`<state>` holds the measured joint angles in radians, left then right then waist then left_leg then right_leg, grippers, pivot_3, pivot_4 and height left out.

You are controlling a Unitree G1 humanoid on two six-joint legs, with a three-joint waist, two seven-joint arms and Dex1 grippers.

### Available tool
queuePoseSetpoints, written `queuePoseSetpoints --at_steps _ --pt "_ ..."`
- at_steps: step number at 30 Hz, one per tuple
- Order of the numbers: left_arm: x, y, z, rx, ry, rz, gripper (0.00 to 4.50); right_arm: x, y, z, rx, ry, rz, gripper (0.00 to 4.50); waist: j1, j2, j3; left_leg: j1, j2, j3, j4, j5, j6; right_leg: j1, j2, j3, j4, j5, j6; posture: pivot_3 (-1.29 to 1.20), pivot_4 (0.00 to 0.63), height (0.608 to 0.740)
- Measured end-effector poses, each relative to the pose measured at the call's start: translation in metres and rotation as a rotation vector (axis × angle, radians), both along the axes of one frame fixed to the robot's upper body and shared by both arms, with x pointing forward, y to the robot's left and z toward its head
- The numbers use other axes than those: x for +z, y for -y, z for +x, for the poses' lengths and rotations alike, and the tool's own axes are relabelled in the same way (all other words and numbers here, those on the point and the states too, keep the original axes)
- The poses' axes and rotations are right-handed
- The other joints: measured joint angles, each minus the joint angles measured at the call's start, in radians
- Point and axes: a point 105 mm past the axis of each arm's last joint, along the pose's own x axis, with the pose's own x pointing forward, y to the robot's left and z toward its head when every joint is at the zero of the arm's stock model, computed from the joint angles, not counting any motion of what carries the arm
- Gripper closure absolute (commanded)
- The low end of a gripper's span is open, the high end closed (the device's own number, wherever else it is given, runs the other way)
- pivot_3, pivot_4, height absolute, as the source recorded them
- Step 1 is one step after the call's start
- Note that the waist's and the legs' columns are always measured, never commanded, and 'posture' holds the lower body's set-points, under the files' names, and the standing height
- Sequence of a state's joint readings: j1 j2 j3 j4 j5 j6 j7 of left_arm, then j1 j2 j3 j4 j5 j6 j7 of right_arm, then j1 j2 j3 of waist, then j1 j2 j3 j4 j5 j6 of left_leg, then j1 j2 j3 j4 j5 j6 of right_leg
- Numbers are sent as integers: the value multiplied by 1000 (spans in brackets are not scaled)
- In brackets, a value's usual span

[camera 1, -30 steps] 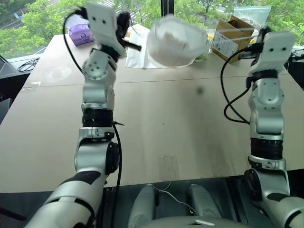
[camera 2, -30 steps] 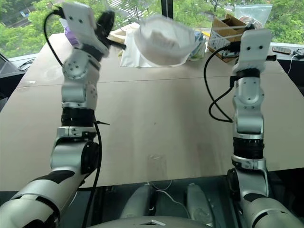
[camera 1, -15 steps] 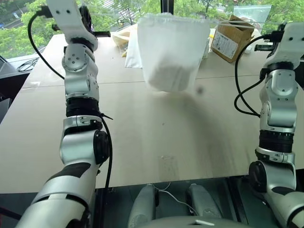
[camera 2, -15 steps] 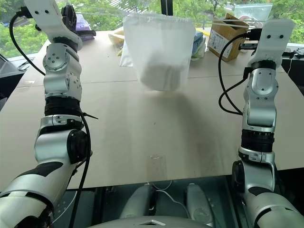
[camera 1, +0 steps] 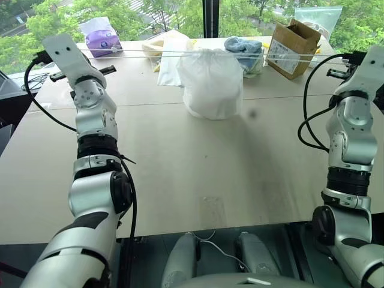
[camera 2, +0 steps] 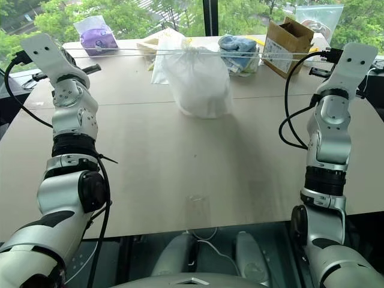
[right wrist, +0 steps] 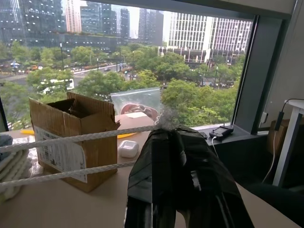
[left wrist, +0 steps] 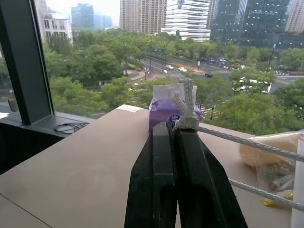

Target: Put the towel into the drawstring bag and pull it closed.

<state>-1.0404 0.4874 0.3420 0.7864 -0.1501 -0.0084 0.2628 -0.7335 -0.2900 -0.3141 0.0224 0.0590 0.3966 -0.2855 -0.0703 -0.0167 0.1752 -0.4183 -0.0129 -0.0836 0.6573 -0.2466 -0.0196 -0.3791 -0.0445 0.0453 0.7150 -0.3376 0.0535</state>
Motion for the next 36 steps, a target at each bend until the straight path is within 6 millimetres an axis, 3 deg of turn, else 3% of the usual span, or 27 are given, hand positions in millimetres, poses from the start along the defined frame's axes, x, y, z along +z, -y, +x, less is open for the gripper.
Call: queuePoseSetpoints --at_steps 5,7,10,13,14,15,16,18,22,23,24,27,30,36 --pt "-1 0 1 -18 12 -26 4433 -2 -2 1 25 2 35 4500 -2 0 0 0 0 0 0 0 0 0 0 0 0 0 0 0 150 740" --pt "0 5 4 -94 21 -38 4433 -1 1 1 49 7 50 4500 -2 0 0 0 0 0 0 0 0 0 0 0 0 0 0 0 150 740" --pt "-3 31 9 -370 19 2 4433 -3 3 0 167 -21 -6 4500 1 0 -1 0 -1 0 -1 0 0 1 0 -1 -2 0 0 0 150 740" --pt "-24 64 5 -624 -41 80 4433 -26 -11 -4 346 -128 -89 4500 -1 1 -1 0 -1 0 -3 0 0 1 -1 -1 -2 0 0 0 150 740" --pt "-48 85 4 -751 -117 79 4433 -49 -31 -2 476 -217 -106 4500 -4 1 -1 0 -1 -1 -2 0 0 1 0 -1 -1 0 0 0 150 740" --pt "-58 99 -2 -851 -157 107 4500 -60 -44 -8 582 -268 -160 4012 -10 1 -1 -1 0 0 -2 0 0 -1 0 0 -1 0 0 0 150 740" --pt "-75 110 -15 -969 -220 142 4500 -75 -59 -20 724 -331 -202 3890 -22 1 -1 0 0 0 -3 0 0 1 1 0 -2 0 0 0 150 740" --pt "-101 111 -38 -1101 -335 153 3646 -94 -64 -39 879 -423 -212 3098 -33 1 0 1 1 0 -3 0 0 1 1 1 -2 0 0 0 150 740" --pt "-124 103 -70 -1237 -478 133 1863 -110 -76 -68 1109 -542 -184 1297 -28 1 0 3 5 0 -2 -1 3 4 3 1 -1 0 0 0 150 740" --pt "-126 102 -77 -1270 -505 126 1306 -109 -83 -77 1184 -553 -159 1231 -21 1 0 4 6 -2 0 -2 4 6 3 0 -1 0 0 0 150 740" --pt "-126 103 -81 -1289 -514 125 1065 -108 -86 -81 1227 -554 -139 1231 -17 1 0 5 6 -2 1 -2 4 7 3 0 -1 0 0 0 150 740" --pt "-129 103 -94 -1341 -540 119 1065 -108 -88 -96 1342 -560 -62 1231 3 1 0 4 6 -3 4 -2 5 9 3 -1 -2 0 0 0 150 740" --pt "-143 91 -110 -1317 -604 119 1065 -117 -84 -106 1367 -552 -101 1231 14 1 0 4 6 -3 4 -3 5 9 3 -2 -3 0 0 0 150 740" --pt "-174 86 -129 -1237 -686 211 1065 -145 -64 -102 1298 -527 -195 1231 31 1 0 4 6 -3 4 -3 5 9 3 -1 -3 0 0 0 150 740"
